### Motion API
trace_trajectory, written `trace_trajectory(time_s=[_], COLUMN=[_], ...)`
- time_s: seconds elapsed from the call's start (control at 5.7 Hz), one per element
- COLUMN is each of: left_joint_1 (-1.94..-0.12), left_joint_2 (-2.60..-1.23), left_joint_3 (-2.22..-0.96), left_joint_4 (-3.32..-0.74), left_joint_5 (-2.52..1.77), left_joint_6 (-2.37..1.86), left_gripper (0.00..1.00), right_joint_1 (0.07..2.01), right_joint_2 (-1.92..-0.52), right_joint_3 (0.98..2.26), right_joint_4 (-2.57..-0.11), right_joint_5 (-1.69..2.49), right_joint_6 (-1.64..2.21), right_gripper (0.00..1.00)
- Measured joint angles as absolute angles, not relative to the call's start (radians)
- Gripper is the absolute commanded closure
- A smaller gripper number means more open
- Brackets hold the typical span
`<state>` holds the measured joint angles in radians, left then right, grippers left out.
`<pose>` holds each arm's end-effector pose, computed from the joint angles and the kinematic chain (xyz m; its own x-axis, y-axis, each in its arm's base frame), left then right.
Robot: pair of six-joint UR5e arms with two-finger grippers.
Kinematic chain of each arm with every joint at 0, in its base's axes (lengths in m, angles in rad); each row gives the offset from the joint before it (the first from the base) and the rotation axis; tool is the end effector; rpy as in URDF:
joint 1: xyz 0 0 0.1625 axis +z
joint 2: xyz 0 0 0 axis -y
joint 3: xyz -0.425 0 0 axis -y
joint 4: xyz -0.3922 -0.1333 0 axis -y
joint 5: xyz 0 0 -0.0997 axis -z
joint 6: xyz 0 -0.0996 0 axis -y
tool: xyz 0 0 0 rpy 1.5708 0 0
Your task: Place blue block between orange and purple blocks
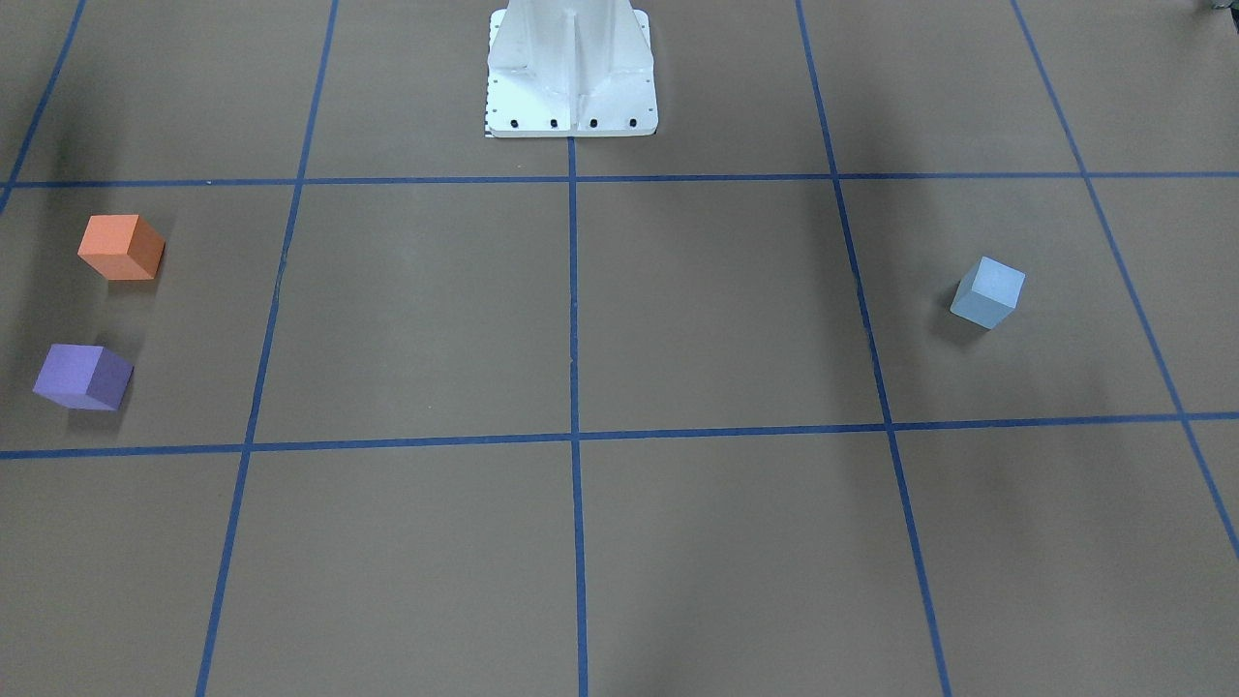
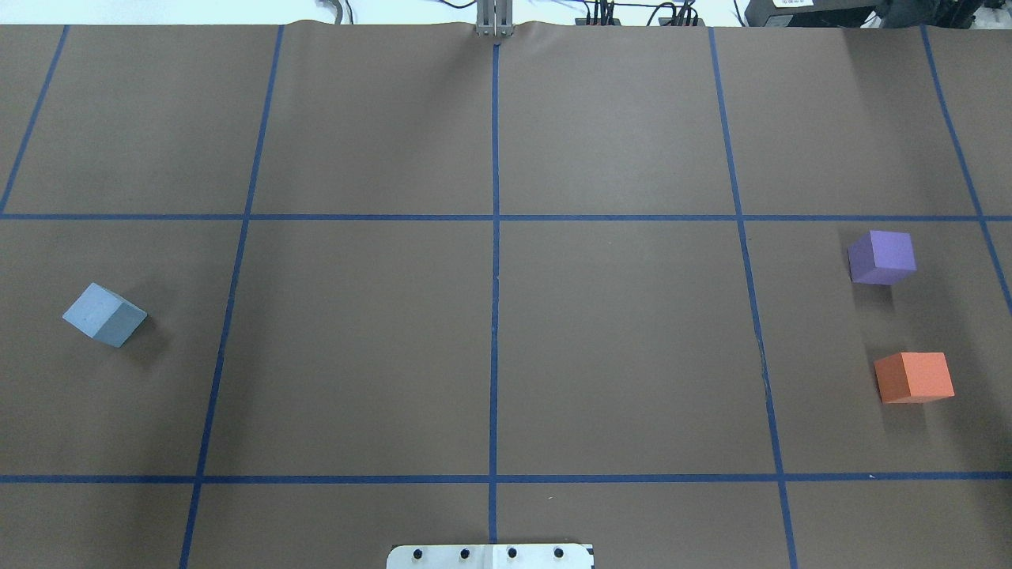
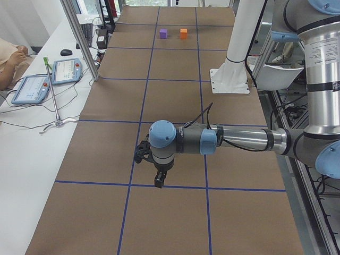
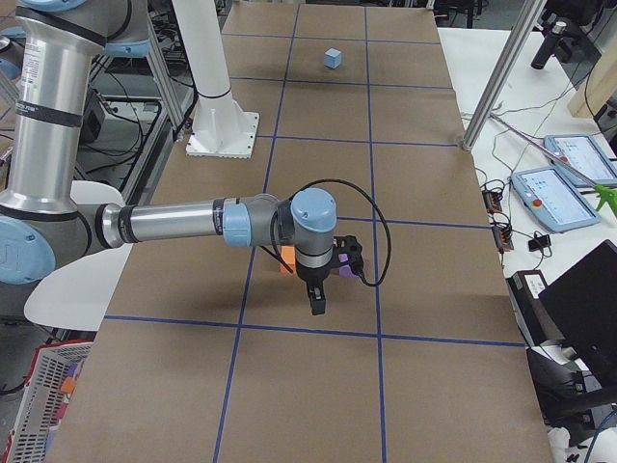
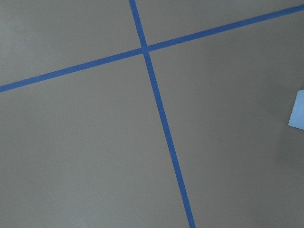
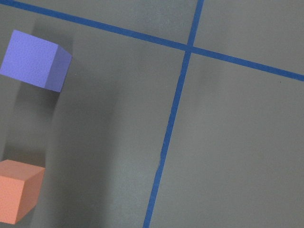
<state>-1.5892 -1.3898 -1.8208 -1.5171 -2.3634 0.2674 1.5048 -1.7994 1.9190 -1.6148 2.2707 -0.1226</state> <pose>-0.0700 -0.4143 0.6219 0.6820 0.2622 -0.6827 -0.1678 0.9647 0.2029 0.0427 -0.4019 0.5981 0.7463 -0.2199 0.6282 0.1582 0.9754 0.1535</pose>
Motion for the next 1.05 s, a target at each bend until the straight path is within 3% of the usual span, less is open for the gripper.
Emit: trace_trajectory(time_s=[0.7,1.05], left_joint_1=[-1.584,-1.581], left_joint_2=[-1.404,-1.430], left_joint_3=[-1.822,-1.787], left_joint_4=[-1.559,-1.850], left_joint_5=[-2.356,-2.362], left_joint_6=[0.266,0.264], left_gripper=[0.00,0.00], right_joint_1=[1.506,1.506], right_joint_2=[-1.798,-1.796], right_joint_3=[1.924,1.918], right_joint_4=[-1.614,-1.614], right_joint_5=[2.275,2.279], right_joint_6=[-0.131,-0.129], right_gripper=[0.00,0.00])
